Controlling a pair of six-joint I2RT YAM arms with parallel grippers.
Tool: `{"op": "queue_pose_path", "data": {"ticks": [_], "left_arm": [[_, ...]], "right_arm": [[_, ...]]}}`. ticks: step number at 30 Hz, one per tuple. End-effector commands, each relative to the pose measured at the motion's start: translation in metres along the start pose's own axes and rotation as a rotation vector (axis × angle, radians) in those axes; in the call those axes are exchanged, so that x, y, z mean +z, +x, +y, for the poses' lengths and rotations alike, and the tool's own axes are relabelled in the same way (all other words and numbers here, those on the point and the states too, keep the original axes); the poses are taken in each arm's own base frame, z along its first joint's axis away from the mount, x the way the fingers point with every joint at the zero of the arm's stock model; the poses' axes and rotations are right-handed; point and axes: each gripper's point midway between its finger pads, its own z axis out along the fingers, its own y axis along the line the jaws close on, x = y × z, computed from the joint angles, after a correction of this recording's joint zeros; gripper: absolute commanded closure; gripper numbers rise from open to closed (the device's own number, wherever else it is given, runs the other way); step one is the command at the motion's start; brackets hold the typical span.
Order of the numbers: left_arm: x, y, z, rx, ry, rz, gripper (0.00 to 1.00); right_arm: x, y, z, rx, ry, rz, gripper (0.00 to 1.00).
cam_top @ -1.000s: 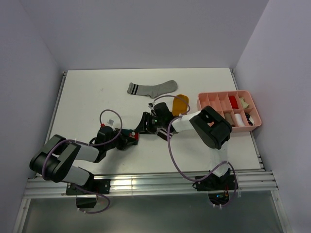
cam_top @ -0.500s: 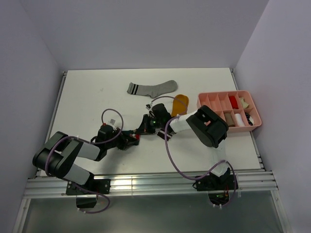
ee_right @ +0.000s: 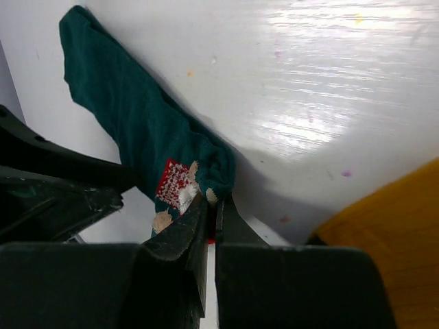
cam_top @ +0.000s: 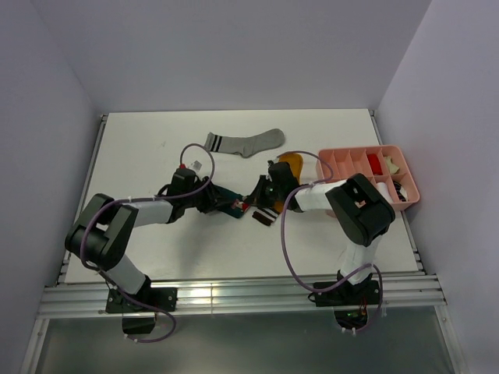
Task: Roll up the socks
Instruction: Roll the sock at the center of the board.
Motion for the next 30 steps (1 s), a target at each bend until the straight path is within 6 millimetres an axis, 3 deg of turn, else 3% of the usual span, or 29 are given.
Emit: {"op": "queue_pose_path", "data": {"ticks": [1,7,12,14,20,26,30], "left_arm": [[-0.010,-0.013,0.004,0.059,-0.055,-0.050,0.59],[-0.020,-0.032,-0.006,0.159,-0.059,-0.135,0.60],[-0.008,-0.053,0.008,0.194,-0.164,-0.186,0.62],[0.001,-0.053,0.023,0.190,-0.218,-0.172,0.63],[0.017,-0.064,0.042,0.193,-0.315,-0.182,0.64],[0.031,-0.068,0.051,0.205,-0.362,-0.151,0.63],[0.036,-0.075,0.059,0.214,-0.408,-0.159,0.64]], "right_arm": [[-0.010,0.000,-0.025,0.021,0.105,-0.020,1.00],[-0.016,-0.008,-0.029,0.019,0.181,-0.025,1.00],[-0.014,-0.012,-0.024,0.007,0.198,0.000,1.00],[-0.015,-0.012,-0.024,0.001,0.210,0.015,1.00],[-0.022,-0.014,-0.025,-0.024,0.279,0.057,1.00],[-0.028,-0.016,-0.027,-0.070,0.361,0.089,1.00],[-0.025,-0.007,-0.033,-0.092,0.401,0.145,1.00]]}}
